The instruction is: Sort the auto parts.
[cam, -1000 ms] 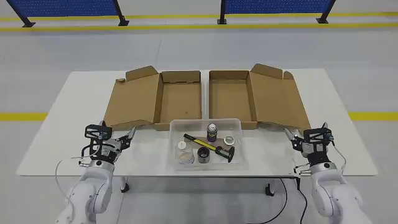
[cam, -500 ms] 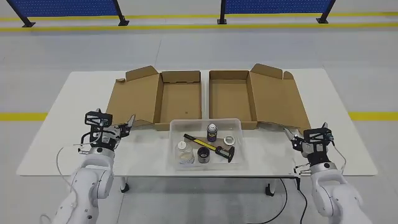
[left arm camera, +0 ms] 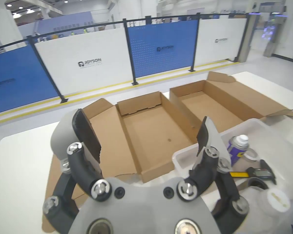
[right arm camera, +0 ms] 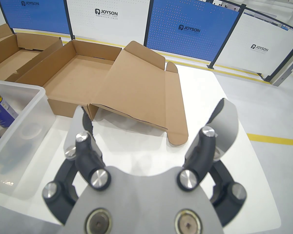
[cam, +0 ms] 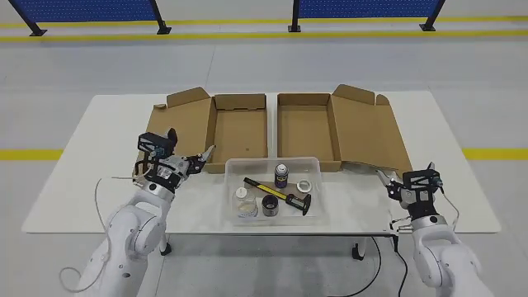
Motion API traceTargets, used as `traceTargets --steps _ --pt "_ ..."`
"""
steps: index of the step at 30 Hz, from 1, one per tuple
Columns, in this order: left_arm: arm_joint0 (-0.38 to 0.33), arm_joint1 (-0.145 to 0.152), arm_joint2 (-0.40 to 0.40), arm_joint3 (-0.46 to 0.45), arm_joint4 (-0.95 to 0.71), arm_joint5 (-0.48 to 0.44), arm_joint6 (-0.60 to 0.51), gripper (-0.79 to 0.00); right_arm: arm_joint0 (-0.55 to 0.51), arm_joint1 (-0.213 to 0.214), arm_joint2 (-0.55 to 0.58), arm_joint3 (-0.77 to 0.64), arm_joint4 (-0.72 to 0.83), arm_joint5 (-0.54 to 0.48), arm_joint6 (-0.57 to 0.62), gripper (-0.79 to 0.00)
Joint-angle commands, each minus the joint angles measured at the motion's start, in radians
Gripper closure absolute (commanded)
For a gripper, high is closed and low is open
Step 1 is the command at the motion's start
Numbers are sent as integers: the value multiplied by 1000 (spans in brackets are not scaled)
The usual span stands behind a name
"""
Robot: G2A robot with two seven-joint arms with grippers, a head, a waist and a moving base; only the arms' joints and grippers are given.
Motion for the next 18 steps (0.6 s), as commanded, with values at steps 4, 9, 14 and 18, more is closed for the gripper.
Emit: traceTargets --steps 4,9,14,18 --pt "15 9 -2 -39 -9 -167 -26 -785 0 0 0 0 0 0 0 -785" --pt "48 16 3 -52 12 -253 -44 -785 0 0 0 0 0 0 0 -785" --pt "76 20 9 -60 7 -291 -56 -785 0 0 0 0 0 0 0 -785" --pt "96 23 18 -71 -1 -322 -85 -785 0 0 0 0 0 0 0 -785"
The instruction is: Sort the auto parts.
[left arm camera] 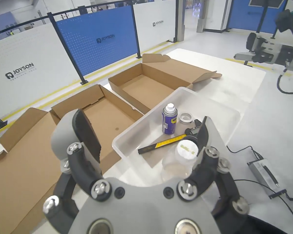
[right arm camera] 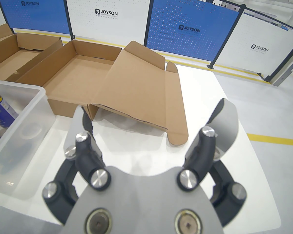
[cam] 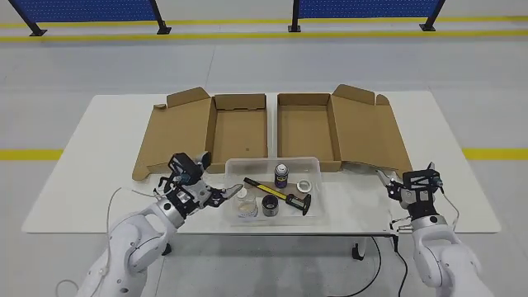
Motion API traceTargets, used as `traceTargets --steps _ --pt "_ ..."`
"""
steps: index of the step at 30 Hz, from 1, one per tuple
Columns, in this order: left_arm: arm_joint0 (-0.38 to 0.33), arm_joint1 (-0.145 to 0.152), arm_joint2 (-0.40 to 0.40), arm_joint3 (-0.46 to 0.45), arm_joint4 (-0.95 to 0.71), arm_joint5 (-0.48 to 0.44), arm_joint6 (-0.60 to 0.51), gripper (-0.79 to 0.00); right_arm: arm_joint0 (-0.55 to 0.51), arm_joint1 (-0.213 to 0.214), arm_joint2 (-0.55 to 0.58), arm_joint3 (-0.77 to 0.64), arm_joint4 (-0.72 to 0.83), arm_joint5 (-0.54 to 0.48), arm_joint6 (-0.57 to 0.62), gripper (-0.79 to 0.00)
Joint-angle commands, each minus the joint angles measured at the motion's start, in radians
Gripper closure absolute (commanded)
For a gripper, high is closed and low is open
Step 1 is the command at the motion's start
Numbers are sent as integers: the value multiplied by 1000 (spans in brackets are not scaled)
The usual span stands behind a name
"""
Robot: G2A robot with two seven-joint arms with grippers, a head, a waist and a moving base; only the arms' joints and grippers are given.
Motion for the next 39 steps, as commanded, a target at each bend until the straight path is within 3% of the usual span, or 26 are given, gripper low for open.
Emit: traceTargets --steps 1,12,39 --pt "10 1 9 -4 2 -12 -13 -785 0 0 0 0 0 0 0 -785" --pt "5 0 98 34 53 -19 -29 -785 0 0 0 0 0 0 0 -785" --pt "-54 -1 206 154 135 -5 -17 -785 0 0 0 0 0 0 0 -785"
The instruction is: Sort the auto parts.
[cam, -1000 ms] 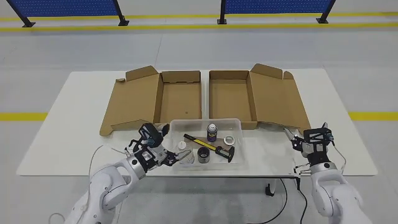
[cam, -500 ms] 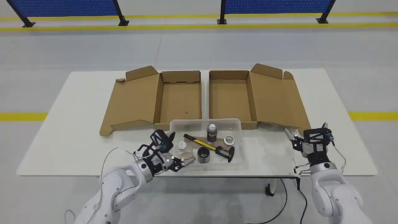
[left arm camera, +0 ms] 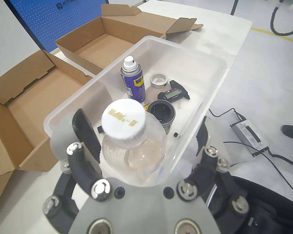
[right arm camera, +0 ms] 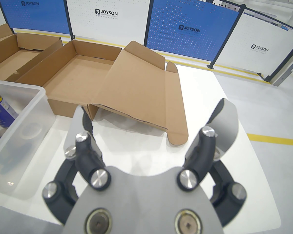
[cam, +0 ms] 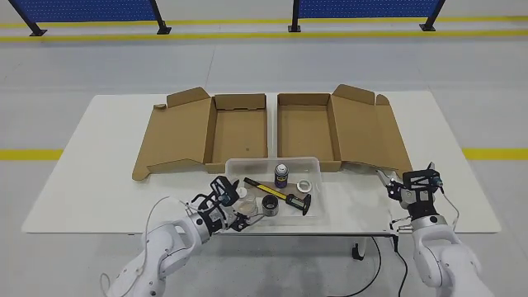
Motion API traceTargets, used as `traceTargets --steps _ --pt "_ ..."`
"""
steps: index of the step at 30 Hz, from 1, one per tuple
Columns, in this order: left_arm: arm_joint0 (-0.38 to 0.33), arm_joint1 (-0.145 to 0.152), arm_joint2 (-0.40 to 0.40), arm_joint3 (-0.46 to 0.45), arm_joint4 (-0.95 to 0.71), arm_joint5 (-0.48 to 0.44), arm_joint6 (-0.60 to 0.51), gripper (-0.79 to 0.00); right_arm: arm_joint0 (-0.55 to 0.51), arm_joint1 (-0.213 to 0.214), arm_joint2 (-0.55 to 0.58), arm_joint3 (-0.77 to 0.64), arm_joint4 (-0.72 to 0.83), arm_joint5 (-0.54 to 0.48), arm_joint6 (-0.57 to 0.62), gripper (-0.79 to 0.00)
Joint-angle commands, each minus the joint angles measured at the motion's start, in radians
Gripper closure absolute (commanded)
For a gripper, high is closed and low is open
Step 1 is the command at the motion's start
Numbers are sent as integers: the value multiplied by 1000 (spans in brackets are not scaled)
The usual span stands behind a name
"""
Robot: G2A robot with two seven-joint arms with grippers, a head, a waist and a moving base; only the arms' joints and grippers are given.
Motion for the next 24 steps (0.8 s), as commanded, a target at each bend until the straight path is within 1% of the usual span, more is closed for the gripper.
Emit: traceTargets --steps 1,2,3,4,5,7,8,10,12,13,14,15,16,18,20,21,24 --pt "-3 0 4 9 -7 -4 -2 -785 0 0 0 0 0 0 0 -785" --pt "-5 0 5 12 -11 -4 -3 -785 0 0 0 0 0 0 0 -785" --pt "-8 0 5 16 -12 -2 -4 -723 0 0 0 0 0 0 0 -785" --pt "-11 1 6 19 -12 -3 -3 -680 0 0 0 0 0 0 0 -785" --pt "-13 1 8 23 -9 -3 -4 -668 0 0 0 0 0 0 0 -785" --pt "-15 1 10 26 -9 -4 -1 -422 0 0 0 0 0 0 0 -785" --pt "-17 2 11 29 -7 -4 -2 -372 0 0 0 0 0 0 0 -785" --pt "-21 3 13 35 7 -1 -2 -369 0 0 0 0 0 0 0 -785" --pt "-23 3 17 43 10 1 4 -317 0 0 0 0 0 0 0 -785" --pt "-25 3 19 45 14 2 6 -323 0 0 0 0 0 0 0 -785" --pt "-26 3 21 47 13 2 7 -249 0 0 0 0 0 0 0 -785" --pt "-27 3 21 48 13 3 9 -219 0 0 0 0 0 0 0 -785" --pt "-28 3 23 49 16 4 11 -148 0 0 0 0 0 0 0 -785" --pt "-30 4 25 51 16 2 16 -77 0 0 0 0 0 0 0 -785" --pt "-33 4 28 54 29 3 20 -65 0 0 0 0 0 0 0 -785" --pt "-33 5 29 55 31 4 24 0 0 0 0 0 0 0 0 -785" --pt "-38 4 32 57 31 14 38 0 0 0 0 0 0 0 0 -785"
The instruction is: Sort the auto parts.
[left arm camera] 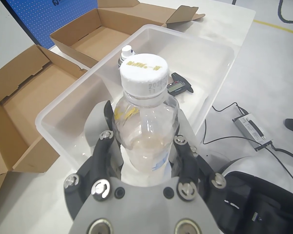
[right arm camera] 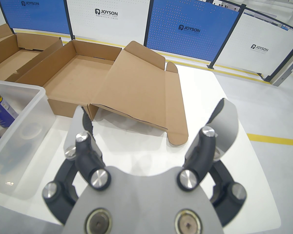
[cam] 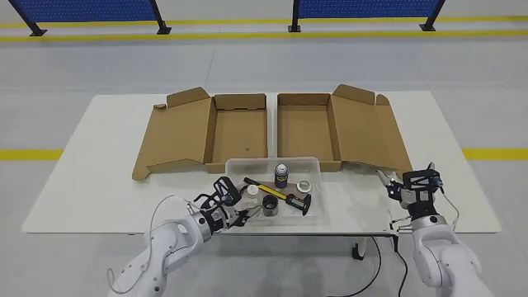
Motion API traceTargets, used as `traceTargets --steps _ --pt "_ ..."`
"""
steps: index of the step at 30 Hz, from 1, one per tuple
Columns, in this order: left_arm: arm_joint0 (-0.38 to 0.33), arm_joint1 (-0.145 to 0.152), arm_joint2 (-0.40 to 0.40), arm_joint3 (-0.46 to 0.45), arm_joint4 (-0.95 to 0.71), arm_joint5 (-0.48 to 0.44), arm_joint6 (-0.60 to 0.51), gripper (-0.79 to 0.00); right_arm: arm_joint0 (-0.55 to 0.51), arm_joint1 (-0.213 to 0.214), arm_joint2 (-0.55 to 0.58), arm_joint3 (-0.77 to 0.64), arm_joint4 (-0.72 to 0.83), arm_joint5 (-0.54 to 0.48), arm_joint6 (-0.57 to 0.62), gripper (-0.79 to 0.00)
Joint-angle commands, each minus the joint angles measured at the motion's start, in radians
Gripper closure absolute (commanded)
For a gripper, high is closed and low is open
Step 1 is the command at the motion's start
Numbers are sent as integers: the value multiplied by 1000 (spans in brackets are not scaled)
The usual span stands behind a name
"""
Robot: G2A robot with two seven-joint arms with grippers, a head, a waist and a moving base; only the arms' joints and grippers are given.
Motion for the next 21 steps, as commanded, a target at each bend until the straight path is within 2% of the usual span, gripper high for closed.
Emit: traceTargets --steps 1,7,13,16,21 --pt "-4 -1 1 0 -2 10 13 0 0 0 0 0 0 0 0 -785" --pt "-9 -3 -3 -4 -17 55 54 0 0 0 0 0 0 0 0 -785" --pt "-9 -2 -51 -52 -145 69 68 0 0 0 0 0 0 0 0 -785" --pt "-9 0 -83 -96 -221 52 50 0 0 0 0 0 0 0 0 -785" --pt "-1 10 -141 -175 -382 -45 -5 0 0 0 0 0 0 0 0 -785"
